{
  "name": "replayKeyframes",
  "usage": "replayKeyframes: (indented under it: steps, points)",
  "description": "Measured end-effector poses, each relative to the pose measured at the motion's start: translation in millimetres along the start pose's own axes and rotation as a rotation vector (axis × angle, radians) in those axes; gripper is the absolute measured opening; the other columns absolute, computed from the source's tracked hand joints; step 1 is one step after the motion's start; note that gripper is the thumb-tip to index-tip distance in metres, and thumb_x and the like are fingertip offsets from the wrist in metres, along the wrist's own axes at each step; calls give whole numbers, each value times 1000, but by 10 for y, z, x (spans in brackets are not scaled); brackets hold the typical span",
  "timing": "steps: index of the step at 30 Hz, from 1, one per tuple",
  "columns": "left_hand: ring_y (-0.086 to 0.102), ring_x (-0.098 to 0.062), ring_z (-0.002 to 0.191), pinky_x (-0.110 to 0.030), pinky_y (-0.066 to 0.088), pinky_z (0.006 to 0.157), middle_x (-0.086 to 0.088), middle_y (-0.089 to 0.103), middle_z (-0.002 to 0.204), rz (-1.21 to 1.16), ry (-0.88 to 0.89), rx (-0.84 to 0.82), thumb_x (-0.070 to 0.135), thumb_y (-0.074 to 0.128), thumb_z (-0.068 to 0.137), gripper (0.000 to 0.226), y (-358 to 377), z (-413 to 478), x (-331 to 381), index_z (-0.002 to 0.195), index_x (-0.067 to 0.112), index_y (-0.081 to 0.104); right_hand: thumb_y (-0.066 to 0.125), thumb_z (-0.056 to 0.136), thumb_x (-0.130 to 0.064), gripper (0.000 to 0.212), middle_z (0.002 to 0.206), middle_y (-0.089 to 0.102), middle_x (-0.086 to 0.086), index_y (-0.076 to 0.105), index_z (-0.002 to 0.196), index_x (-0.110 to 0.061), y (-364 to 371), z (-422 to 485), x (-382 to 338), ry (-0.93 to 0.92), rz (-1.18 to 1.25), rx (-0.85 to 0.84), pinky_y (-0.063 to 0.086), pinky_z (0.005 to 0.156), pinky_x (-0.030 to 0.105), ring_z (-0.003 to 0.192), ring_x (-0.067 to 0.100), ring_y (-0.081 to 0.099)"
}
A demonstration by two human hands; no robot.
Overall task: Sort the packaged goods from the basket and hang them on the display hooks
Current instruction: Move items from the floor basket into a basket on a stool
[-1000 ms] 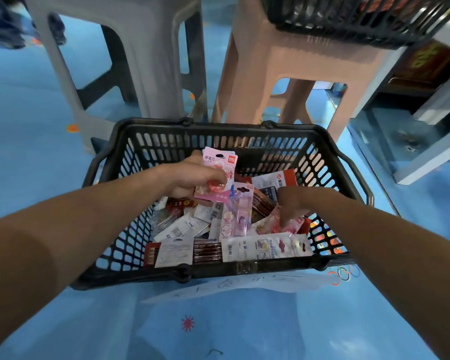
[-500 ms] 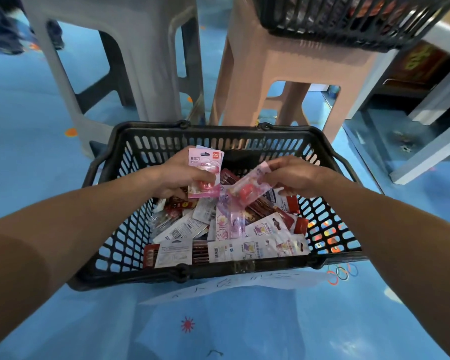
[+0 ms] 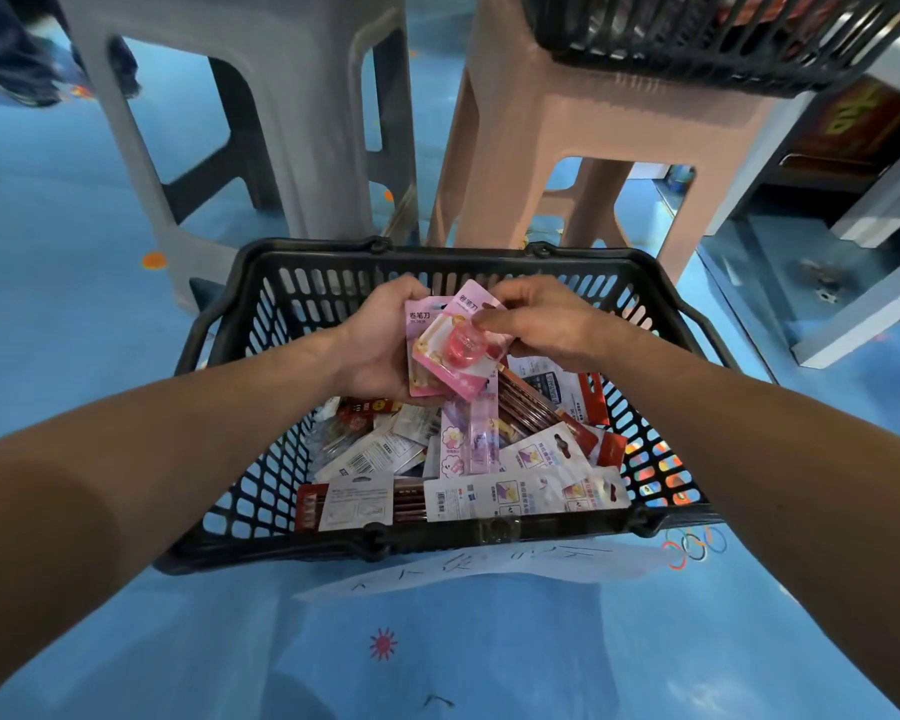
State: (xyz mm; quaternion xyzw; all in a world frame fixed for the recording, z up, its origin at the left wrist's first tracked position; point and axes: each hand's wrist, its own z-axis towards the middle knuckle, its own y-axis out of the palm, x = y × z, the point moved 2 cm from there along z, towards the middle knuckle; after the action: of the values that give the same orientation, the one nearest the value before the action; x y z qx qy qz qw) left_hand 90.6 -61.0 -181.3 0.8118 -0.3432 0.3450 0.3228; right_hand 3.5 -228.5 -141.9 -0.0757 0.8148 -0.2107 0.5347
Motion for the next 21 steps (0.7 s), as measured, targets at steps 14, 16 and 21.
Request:
replayKeyframes:
  steps: [14, 16, 21]
  points:
    - [75, -35, 101, -57, 59, 92, -19, 73, 118, 238, 73, 217, 2, 88, 72, 66, -177, 101, -63, 128, 12, 56, 66, 97, -25, 10, 90, 69, -2, 66, 88, -21, -20, 146, 353, -103, -451, 180, 56, 70, 31, 88, 21, 70]
    - [76, -30, 98, -51, 62, 86, -14, 75, 115, 255, 97, 319, 1, 87, 73, 60, -280, 84, -75, 123, 15, 57, 70, 94, -21, 8, 101, 66, -6, 66, 99, -26, 66, 151, 424, -196, -644, 5, 53, 83, 29, 102, 17, 65]
    - [74, -22, 94, -35, 61, 64, -3, 72, 109, 278, 114, 422, 3, 87, 76, 52, -332, 30, -83, 102, 28, 50, 58, 99, -19, 37, 146, 55, -9, 63, 132, -35, 556, 161, 457, -248, -939, -353, 45, 107, 38, 132, 16, 51]
